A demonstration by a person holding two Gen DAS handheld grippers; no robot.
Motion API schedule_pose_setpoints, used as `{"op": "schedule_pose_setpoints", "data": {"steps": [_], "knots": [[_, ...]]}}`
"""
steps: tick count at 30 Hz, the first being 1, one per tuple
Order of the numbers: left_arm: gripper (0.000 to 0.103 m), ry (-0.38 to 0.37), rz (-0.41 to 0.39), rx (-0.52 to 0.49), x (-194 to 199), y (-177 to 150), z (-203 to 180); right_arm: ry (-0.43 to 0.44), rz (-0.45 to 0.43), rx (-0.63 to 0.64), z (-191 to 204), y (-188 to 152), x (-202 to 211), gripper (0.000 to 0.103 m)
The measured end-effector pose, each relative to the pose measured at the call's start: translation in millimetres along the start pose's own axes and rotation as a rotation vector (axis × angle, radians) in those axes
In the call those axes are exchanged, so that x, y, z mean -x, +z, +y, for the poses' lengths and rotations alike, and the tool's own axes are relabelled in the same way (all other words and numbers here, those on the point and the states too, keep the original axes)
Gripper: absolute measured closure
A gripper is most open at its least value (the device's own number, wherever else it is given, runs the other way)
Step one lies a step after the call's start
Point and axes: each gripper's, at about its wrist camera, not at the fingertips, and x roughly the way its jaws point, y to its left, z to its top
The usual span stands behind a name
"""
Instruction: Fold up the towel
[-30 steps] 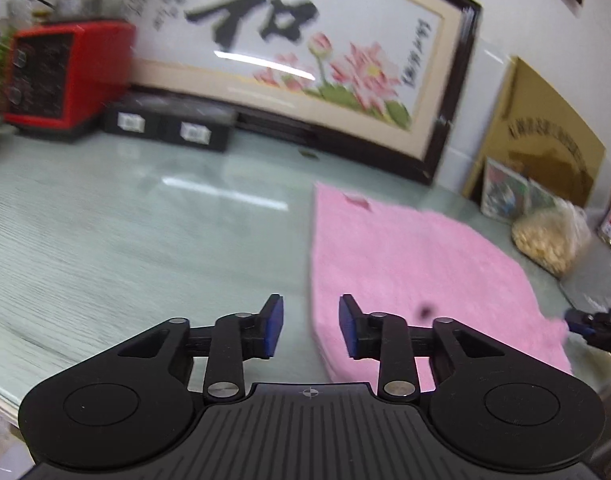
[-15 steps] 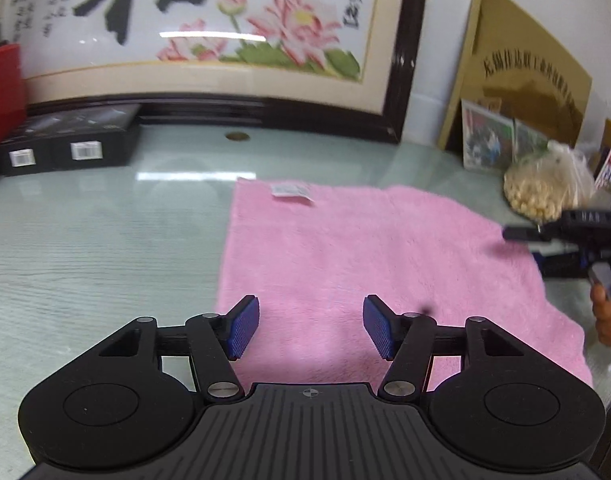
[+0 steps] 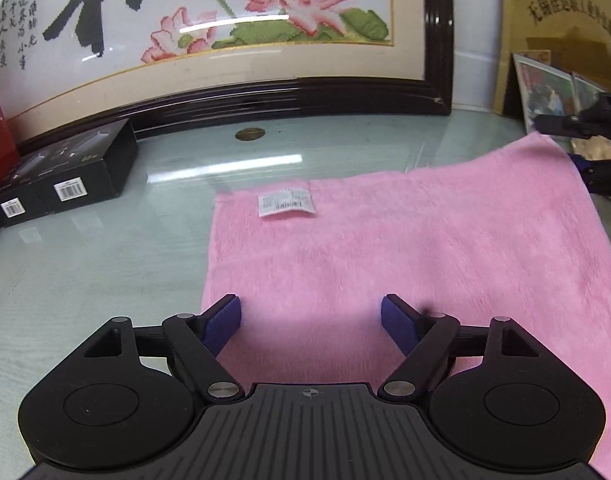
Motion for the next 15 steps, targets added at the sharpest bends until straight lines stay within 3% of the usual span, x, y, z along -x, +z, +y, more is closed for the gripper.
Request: {"op": "schedule_pose_setpoints", "data": {"steps": [3,7,10,15], "knots": [[0.023,-0.006,0.004,0.011,-12.9,13.2,4.4,-0.026,-0.066,0.028,0.6,4.8,10.6,0.054],[0.031,-0.047,-0.012,0.050,-9.8,12.6,25.2,-0.014,-0.013,0.125,16.1,-2.5,10.3,0.049],[0.031,-0.069,-0.010,0.153,-7.1,16.4,49.7,-0.072,0.065,0.298,44.6,-24.2,0.7,0.040],[0.030,-0.050,-0.101,0.297,14.9,18.6,94.4,-0.190,0.223,0.519,87.3,-63.2,-23.9,0.039]]}}
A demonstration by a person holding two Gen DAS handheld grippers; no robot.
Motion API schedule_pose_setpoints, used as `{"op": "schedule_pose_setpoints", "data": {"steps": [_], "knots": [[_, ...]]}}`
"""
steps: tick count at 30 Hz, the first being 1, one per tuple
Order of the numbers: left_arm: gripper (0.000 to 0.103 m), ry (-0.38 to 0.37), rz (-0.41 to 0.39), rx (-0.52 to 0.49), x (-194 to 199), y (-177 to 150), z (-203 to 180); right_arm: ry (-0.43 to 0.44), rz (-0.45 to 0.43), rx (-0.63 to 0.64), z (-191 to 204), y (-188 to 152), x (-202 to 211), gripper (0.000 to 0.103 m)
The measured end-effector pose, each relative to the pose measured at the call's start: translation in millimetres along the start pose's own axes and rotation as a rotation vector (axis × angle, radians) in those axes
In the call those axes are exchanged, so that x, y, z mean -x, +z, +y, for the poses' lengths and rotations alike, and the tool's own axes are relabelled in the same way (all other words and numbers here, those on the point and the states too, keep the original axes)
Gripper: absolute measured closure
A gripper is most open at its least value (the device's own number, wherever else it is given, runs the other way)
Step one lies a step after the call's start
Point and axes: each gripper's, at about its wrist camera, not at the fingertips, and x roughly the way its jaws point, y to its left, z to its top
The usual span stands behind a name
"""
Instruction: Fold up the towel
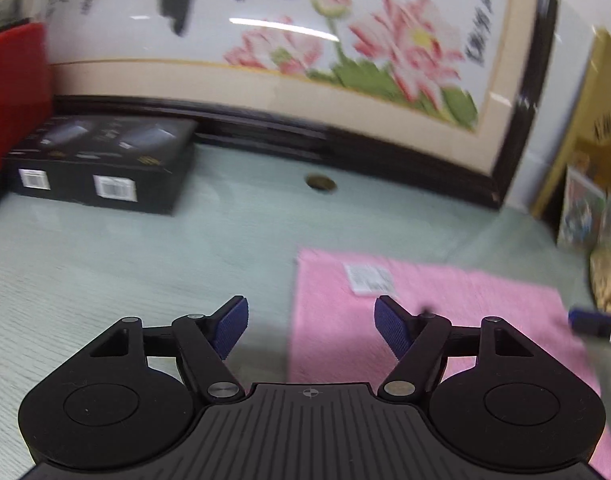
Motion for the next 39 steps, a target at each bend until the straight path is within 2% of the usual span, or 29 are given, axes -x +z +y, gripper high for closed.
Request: {"op": "schedule_pose_setpoints", "data": {"steps": [2,6,8,10,12,14,16,19,23,25,27,32,36,39], "knots": [[0.026,-0.004,-0.030,0.035,9.0,2.9,13.3,-0.088,0.045,0.088,22.9,-3.5,-6.3,0.039],[0.024,0.002,-0.026,0.026,10.6,3.5,18.8,-0.217,0.134,0.205,50.6,-15.2,-27.2,0.039],[0.024,0.000,-0.014,0.006,9.4,3.1,17.2,-0.278,0.126,0.254,62.0,-17.9,-42.2,0.029],[0.023,-0.006,-0.006,-0.015,6.9,3.0,14.2,-0.303,0.119,0.245,59.7,-15.2,-49.5,0.019],[0.023,-0.004,-0.005,-0.032,6.3,1.3,11.6,-0.278,0.114,0.196,50.8,-9.3,-57.1,0.014],[0.023,-0.007,-0.018,-0.050,8.8,-1.1,9.2,-0.250,0.093,0.186,42.6,-7.1,-60.0,0.015],[0.021,-0.039,-0.050,-0.059,16.7,-4.7,10.1,-0.215,0.066,0.146,41.4,-8.8,-45.8,0.018],[0.020,-0.111,-0.094,-0.087,35.0,-17.9,14.7,-0.145,-0.042,0.118,45.0,-19.2,3.7,0.018],[0.020,-0.217,-0.149,-0.116,73.7,-47.0,27.0,-0.117,-0.163,0.132,41.7,-59.3,87.0,0.018],[0.014,-0.272,-0.162,-0.130,94.0,-64.1,31.0,-0.113,-0.199,0.135,39.2,-86.6,119.6,0.018],[0.009,-0.283,-0.178,-0.166,115.3,-86.6,30.3,-0.113,-0.229,0.133,35.9,-109.6,145.5,0.018],[0.008,-0.230,-0.226,-0.289,162.3,-147.7,18.4,-0.133,-0.295,0.086,30.2,-182.9,188.6,0.018],[0.008,-0.210,-0.245,-0.319,180.1,-172.9,13.1,-0.100,-0.317,0.064,31.1,-214.9,193.0,0.018],[0.008,-0.228,-0.222,-0.299,184.0,-184.4,10.4,-0.127,-0.313,0.094,42.1,-226.3,185.7,0.018]]}}
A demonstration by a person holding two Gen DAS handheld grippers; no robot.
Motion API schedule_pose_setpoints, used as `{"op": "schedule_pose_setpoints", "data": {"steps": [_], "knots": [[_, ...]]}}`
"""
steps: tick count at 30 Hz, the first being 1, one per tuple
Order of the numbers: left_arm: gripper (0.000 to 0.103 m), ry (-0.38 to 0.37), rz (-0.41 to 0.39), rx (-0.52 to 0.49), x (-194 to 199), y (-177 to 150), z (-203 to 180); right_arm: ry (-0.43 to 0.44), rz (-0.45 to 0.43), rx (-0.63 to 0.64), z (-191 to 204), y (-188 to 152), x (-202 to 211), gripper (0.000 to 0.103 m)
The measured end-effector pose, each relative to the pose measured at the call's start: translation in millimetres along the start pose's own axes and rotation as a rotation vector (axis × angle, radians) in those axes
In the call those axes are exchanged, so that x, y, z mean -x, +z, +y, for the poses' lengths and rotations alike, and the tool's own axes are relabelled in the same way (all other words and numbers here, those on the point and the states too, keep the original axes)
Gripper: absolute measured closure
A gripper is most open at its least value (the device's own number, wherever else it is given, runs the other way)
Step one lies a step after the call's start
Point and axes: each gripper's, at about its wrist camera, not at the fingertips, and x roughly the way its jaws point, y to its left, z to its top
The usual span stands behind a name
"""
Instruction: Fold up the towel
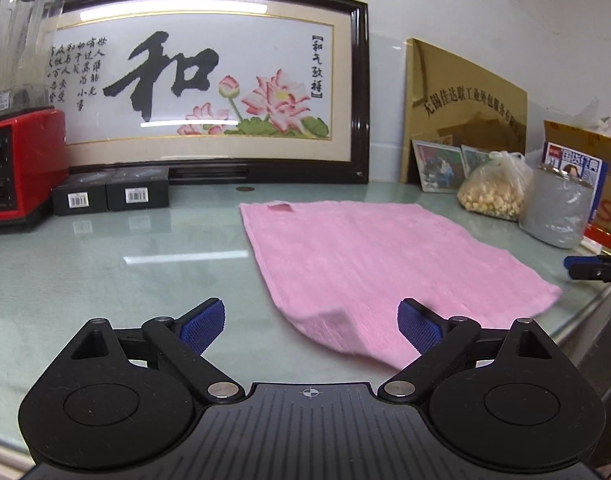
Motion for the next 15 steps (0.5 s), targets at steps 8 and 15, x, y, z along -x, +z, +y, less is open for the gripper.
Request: {"op": "schedule_pose_setpoints", "data": {"steps": [8,15], "knots": [[0.007,0.016,0.044,0.033,-11.3,-8.8,-12.7,-0.094,-0.026,0.120,34.3,-19.6,-14.7,0.027],[0.006,0.019,0.075,0.030,-22.5,-13.4,-24.6,-0.096,-0.055,0.120,35.7,-24.1,-14.4,0.044]]}}
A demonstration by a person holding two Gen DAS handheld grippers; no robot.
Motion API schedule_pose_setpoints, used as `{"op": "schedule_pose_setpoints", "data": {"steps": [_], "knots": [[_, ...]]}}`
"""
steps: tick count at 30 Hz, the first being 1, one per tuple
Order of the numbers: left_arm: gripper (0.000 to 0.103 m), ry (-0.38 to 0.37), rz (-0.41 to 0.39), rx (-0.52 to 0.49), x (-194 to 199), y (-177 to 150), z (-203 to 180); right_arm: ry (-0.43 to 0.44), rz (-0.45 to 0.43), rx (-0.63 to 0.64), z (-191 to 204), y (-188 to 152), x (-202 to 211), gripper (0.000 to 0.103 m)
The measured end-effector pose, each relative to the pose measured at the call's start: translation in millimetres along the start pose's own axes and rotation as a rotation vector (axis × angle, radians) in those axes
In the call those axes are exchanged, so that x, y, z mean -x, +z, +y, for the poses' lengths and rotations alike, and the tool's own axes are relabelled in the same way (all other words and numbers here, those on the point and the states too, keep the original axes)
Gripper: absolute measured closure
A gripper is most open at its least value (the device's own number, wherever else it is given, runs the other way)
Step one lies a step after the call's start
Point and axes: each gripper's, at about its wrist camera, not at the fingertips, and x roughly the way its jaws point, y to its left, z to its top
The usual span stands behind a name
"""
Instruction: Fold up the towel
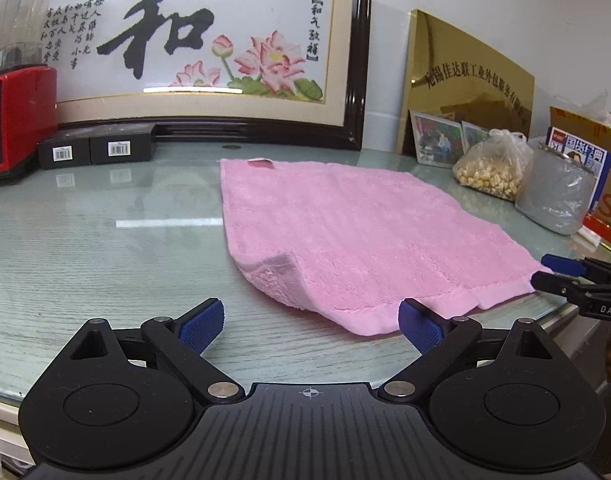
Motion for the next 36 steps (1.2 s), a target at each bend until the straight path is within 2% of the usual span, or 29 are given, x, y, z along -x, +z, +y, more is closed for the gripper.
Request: {"op": "schedule_pose_setpoints", "data": {"steps": [5,10,15,18,20,21,23,24,26,28,29,32,36], "knots": [[0.005,0.021,0.000,-0.010,-4.6,-1.3,-8.7,0.013,-0.025,0.007,2.4,-4.4,2.6,0.053],[0.005,0.050,0.003,-0.008,-8.7,0.2,-14.6,0.012,-0.052,0.011,4.1,-9.5,3.8,0.057],[0.005,0.050,0.007,0.072,-17.5,10.2,-14.4,0.013,-0.066,0.008,5.2,-12.5,4.6,0.059],[0.012,0.077,0.006,0.102,-23.5,14.3,-15.7,0.012,-0.072,0.006,5.9,-12.6,4.8,0.063],[0.027,0.107,0.003,0.095,-25.1,15.0,-18.1,0.009,-0.078,0.000,6.7,-13.5,5.0,0.071],[0.030,0.121,0.002,0.090,-25.5,15.0,-19.3,0.007,-0.081,-0.004,7.2,-14.0,5.2,0.078],[0.047,0.149,0.001,0.089,-25.3,15.2,-20.1,0.014,-0.087,-0.008,7.8,-15.1,5.2,0.084],[0.052,0.162,0.001,0.091,-25.0,15.4,-20.0,0.018,-0.090,-0.010,8.0,-15.7,5.1,0.085],[0.069,0.185,0.002,0.102,-24.1,15.7,-18.4,0.024,-0.094,-0.015,7.6,-16.7,5.2,0.088],[0.080,0.194,0.001,0.127,-23.4,16.5,-14.5,0.035,-0.095,-0.036,4.9,-17.2,5.7,0.093],[0.091,0.199,0.001,0.136,-23.3,16.4,-13.0,0.041,-0.096,-0.046,3.5,-17.4,6.0,0.094],[0.099,0.201,-0.008,0.185,-21.9,15.4,-6.8,0.055,-0.099,-0.080,0.5,-17.3,9.9,0.095],[0.101,0.174,-0.044,0.216,-17.5,14.3,-5.4,0.066,-0.099,-0.101,-3.3,-15.8,14.7,0.095]]}}
